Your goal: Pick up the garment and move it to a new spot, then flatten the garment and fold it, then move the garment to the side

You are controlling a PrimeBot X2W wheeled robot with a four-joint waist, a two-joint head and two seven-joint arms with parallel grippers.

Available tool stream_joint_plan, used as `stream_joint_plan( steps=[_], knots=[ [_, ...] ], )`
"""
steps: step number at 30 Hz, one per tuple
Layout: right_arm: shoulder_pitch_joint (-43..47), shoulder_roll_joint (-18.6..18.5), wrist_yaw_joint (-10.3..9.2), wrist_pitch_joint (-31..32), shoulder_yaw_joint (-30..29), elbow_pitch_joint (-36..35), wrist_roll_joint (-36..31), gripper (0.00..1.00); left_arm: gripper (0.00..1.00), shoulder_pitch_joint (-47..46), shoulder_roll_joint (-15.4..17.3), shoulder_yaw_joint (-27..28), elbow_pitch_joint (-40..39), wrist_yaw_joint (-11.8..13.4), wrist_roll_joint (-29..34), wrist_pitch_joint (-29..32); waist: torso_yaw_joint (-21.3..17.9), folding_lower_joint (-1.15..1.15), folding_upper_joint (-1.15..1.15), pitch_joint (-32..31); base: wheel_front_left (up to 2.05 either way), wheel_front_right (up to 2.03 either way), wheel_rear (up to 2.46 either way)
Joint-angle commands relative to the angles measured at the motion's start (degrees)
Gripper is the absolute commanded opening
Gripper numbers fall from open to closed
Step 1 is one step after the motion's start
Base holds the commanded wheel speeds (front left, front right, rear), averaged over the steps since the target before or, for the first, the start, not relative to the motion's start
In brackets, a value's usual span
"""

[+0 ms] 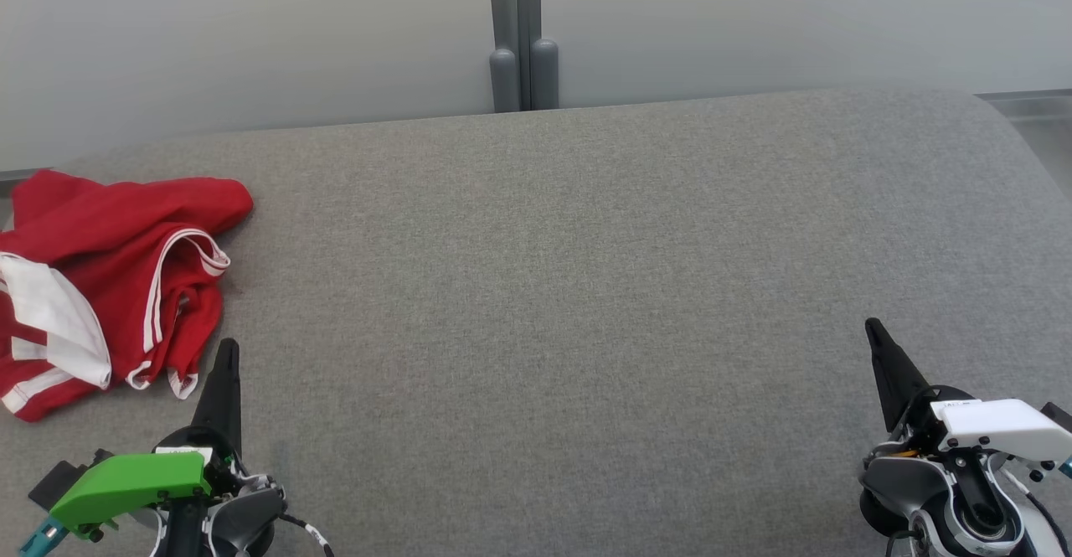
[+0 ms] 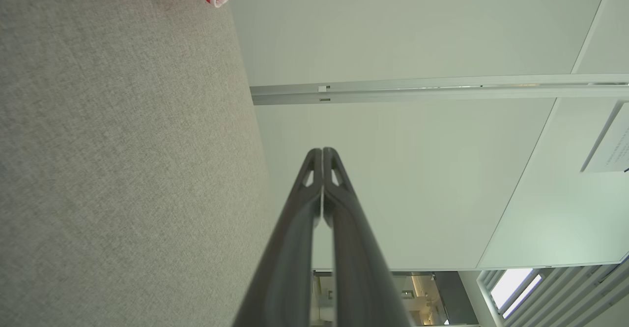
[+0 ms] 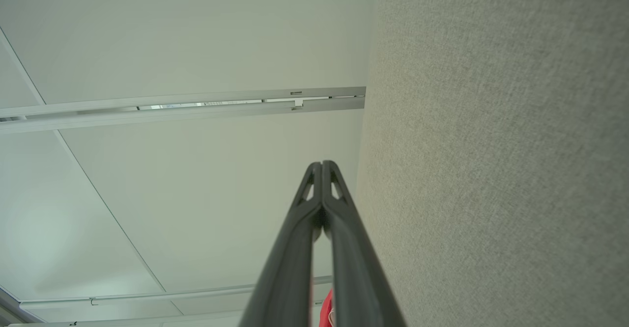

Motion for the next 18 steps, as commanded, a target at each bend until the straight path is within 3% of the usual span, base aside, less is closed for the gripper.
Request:
stream_joint_plan(
  steps=[1,18],
  knots=[
    [-0.41,-0.26,0.03,0.11,-0.07,-0.15,0.21,0.00,0.00,-0.84,0.44,0.22,-0.18,-0.28,0.05,0.14,0.00,0.00,0.00,0.00,0.00,0.00,0.00],
    [-0.42,-0.26,0.03,0.11,-0.07,-0.15,0.21,0.00,0.00,-0.84,0.44,0.22,-0.18,-0.28,0.05,0.14,0.00,0.00,0.00,0.00,0.00,0.00,0.00]
  ],
)
